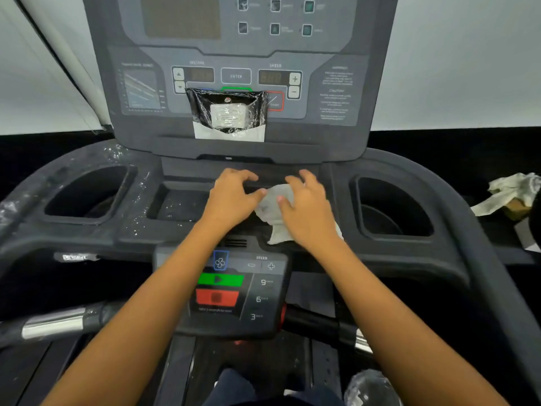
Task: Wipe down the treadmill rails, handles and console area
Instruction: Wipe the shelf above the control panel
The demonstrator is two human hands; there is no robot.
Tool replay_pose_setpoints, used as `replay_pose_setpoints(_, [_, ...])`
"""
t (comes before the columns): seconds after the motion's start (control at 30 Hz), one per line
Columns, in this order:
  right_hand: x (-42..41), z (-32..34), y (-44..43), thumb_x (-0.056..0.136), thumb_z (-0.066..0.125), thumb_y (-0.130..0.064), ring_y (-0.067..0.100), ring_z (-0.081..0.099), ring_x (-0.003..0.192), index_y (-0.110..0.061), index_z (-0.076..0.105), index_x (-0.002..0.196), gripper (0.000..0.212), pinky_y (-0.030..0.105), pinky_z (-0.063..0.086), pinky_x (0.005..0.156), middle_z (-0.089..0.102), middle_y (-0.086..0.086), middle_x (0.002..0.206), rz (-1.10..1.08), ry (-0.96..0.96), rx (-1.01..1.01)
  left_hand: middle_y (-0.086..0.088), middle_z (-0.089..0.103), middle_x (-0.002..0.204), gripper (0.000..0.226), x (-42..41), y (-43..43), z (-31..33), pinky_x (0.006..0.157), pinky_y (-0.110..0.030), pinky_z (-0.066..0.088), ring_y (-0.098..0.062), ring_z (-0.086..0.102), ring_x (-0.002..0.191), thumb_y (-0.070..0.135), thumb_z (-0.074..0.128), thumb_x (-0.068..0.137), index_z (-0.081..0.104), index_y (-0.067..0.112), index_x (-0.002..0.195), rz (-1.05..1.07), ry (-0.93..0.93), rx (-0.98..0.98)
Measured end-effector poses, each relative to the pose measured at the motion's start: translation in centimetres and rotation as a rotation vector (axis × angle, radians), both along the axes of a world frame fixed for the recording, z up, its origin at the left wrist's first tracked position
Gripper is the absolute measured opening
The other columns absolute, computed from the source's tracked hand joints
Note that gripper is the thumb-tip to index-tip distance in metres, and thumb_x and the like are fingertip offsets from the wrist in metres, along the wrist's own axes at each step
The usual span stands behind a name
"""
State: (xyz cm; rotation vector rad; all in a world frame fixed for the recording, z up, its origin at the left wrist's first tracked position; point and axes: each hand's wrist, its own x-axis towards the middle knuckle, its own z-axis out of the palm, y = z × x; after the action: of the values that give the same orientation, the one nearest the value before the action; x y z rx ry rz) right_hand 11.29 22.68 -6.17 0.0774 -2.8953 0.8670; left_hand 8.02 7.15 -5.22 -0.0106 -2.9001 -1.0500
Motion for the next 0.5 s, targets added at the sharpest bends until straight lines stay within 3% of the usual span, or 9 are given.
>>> replay_pose_setpoints(0.1, [-0.4,-1.6,-3.7,0.101,0.023,-0.049,0.031,-0.003,0.149,-0.017,0.018,0.152,0.061,0.051,0.006,0.117,0.003,0.02,0.16,0.205,-0.4,0.192,0.006,0.069,0.101,0.017,0.1,-1.3,0.7,0.087,-0.026,0.046,-0.013,0.062,0.089,0.025,0.061,0.088,0.07,0.025,0.103,0.004,0.006,0.014])
replay_pose_setpoints(0.17, [-1.3,-0.9,-3.9,0.102,0.014,-0.05,0.022,-0.013,0.149,-0.029,0.008,0.154,0.056,0.047,-0.007,0.118,-0.007,0.012,0.162,0.382,-0.474,0.191,0.007,0.069,0.092,0.018,0.2,-1.9,0.8,0.084,-0.025,0.046,-0.011,0.061,0.085,0.021,0.056,0.09,0.07,0.027,0.099,0.008,-0.004,0.022])
replay_pose_setpoints(0.27, [-1.0,-0.9,-1.4,0.104,0.015,-0.046,0.011,-0.009,0.149,-0.032,0.004,0.154,0.053,0.04,-0.005,0.119,-0.007,-0.003,0.162,0.475,-0.465,0.276,0.006,0.07,0.094,0.019,1.5,-2.5,0.0,0.086,-0.032,0.05,-0.018,0.064,0.09,0.024,0.053,0.09,0.069,0.031,0.096,-0.019,-0.041,-0.039])
replay_pose_setpoints(0.4, [0.4,-2.4,1.5,0.1,0.017,-0.053,0.015,-0.009,0.149,-0.023,0.0,0.155,0.064,0.041,-0.006,0.12,-0.006,0.002,0.163,0.164,-0.413,0.401,0.005,0.069,0.105,0.019,3.7,-3.0,-0.4,0.085,-0.036,0.05,-0.025,0.063,0.099,0.032,0.05,0.091,0.067,0.032,0.1,-0.08,-0.007,-0.156])
replay_pose_setpoints(0.5, [0.0,-1.4,-1.1,0.102,0.019,-0.049,0.02,0.009,0.149,-0.028,0.022,0.152,0.054,0.044,0.002,0.12,0.018,0.001,0.159,0.301,-0.42,0.117,0.002,0.068,0.109,0.022,4.9,-3.3,0.1,0.08,-0.034,0.045,-0.029,0.061,0.101,0.033,0.049,0.093,0.067,0.029,0.105,-0.089,0.012,-0.241])
